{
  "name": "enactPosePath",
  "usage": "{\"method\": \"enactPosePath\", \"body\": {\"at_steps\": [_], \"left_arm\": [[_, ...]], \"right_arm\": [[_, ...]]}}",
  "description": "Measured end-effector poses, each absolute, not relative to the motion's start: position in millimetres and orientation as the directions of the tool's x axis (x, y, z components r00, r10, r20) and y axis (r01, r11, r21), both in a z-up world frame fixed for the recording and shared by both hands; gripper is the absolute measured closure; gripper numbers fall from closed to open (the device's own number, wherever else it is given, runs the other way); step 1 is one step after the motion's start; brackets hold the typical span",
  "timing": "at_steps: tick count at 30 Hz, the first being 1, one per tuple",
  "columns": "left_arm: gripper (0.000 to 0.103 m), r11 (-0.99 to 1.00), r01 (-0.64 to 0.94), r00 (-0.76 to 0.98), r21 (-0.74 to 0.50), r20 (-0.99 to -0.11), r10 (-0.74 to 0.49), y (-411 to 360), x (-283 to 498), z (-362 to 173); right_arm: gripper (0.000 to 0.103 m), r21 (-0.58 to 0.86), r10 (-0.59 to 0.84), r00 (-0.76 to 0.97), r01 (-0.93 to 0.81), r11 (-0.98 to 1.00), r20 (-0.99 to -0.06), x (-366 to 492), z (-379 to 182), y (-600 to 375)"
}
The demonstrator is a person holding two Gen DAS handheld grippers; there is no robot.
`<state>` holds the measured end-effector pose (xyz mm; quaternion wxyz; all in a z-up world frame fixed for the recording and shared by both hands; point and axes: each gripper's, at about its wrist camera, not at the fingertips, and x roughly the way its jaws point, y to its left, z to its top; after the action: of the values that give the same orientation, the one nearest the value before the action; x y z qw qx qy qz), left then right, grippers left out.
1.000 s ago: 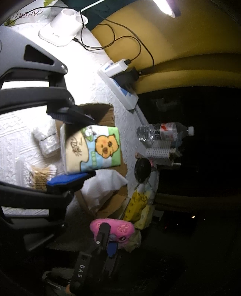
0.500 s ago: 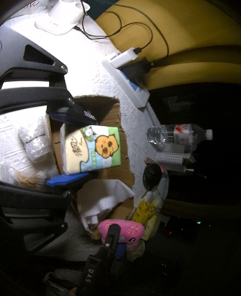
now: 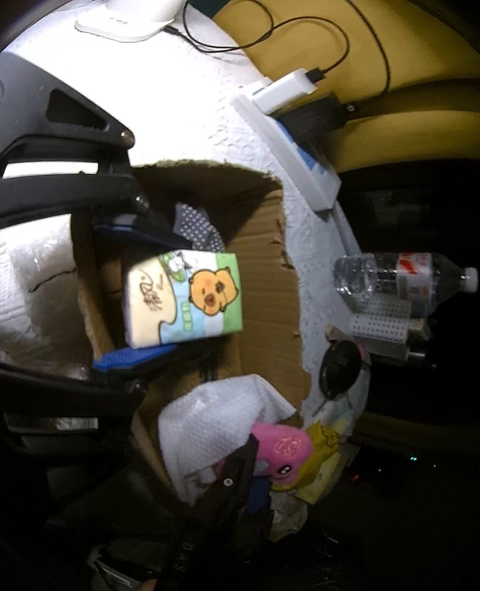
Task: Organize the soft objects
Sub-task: 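Carry the pink plush into the box with the right tool while the left carries the tissue pack, then open both tools to drop the plush and tissue pack into the box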
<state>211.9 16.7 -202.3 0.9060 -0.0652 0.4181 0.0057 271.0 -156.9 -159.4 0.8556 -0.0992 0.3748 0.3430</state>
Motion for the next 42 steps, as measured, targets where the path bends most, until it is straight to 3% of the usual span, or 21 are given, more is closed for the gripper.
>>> {"method": "enactPosePath", "body": {"at_steps": [12, 17, 42], "left_arm": [[0.051, 0.99, -0.081, 0.637, -0.112, -0.77, -0.034, 18, 215, -204], [0.033, 0.988, -0.096, 0.651, -0.122, -0.759, -0.031, 19, 210, -195], [0.031, 0.986, -0.105, 0.726, -0.126, -0.688, -0.011, 12, 150, -145]], "right_arm": [[0.06, 0.076, 0.487, 0.462, -0.663, 0.745, -0.741, 273, -174, -139], [0.048, 0.063, 0.478, 0.476, -0.657, 0.752, -0.738, 269, -169, -141], [0.044, 0.015, 0.477, 0.572, -0.63, 0.777, -0.667, 208, -118, -162]]}}
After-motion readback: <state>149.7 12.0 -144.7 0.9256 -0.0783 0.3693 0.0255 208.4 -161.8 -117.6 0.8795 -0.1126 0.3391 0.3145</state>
